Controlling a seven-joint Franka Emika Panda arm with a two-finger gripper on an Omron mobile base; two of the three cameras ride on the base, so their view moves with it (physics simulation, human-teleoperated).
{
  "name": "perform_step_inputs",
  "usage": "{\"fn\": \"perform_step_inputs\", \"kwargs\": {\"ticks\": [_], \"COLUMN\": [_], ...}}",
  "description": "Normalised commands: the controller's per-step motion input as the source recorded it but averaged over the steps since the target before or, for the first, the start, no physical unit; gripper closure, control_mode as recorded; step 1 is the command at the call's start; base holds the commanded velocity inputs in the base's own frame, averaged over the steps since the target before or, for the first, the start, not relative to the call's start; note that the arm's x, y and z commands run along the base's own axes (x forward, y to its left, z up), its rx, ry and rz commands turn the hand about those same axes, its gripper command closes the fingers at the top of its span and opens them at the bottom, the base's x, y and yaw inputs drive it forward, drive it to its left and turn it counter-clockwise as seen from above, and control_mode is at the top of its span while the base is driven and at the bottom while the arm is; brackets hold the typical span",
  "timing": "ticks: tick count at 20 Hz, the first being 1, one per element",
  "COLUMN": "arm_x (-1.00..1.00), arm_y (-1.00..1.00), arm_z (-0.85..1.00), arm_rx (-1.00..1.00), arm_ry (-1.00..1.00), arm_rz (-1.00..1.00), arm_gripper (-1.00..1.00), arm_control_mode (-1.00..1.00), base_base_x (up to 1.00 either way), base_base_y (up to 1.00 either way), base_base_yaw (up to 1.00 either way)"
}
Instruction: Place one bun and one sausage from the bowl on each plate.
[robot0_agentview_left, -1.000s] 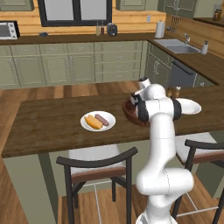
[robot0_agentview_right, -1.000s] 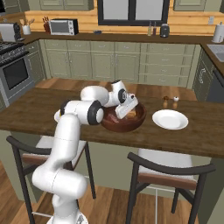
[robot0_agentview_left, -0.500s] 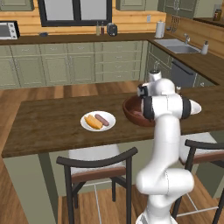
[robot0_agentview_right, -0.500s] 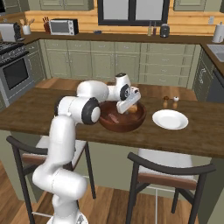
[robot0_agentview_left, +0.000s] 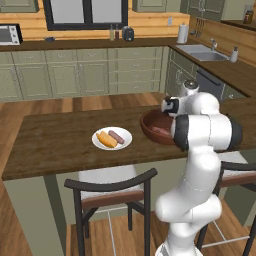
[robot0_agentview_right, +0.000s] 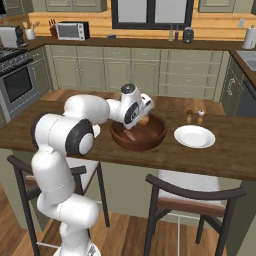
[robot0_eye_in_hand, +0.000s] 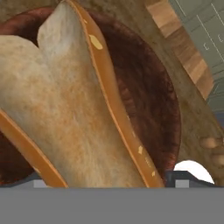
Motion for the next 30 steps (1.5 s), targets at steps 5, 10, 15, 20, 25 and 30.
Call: {"fn": "perform_step_inputs", "kwargs": {"ticks": [5,10,15,20,25,30], "arm_x": [-0.28,0.00,0.00,0.00,0.00,0.00], "arm_y": [0.26,0.01,-0.34,-0.67,-0.26,0.00], "arm_z": [0.79,0.02,0.00,0.00,0.00,0.00], "arm_rx": [0.00,0.00,0.00,0.00,0.00,-0.01], "arm_ry": [0.18,0.01,0.00,0.00,0.00,0.00], "arm_rz": [0.00,0.00,0.00,0.00,0.00,0.00], "arm_gripper": [1.00,1.00,1.00,1.00,1.00,1.00], "arm_control_mode": [-1.00,-1.00,-1.00,-1.00,-1.00,1.00], "base_base_x": [0.00,0.00,0.00,0.00,0.00,0.00], "base_base_y": [0.00,0.00,0.00,0.00,0.00,-0.10], "base_base_yaw": [0.00,0.00,0.00,0.00,0.00,0.00]}}
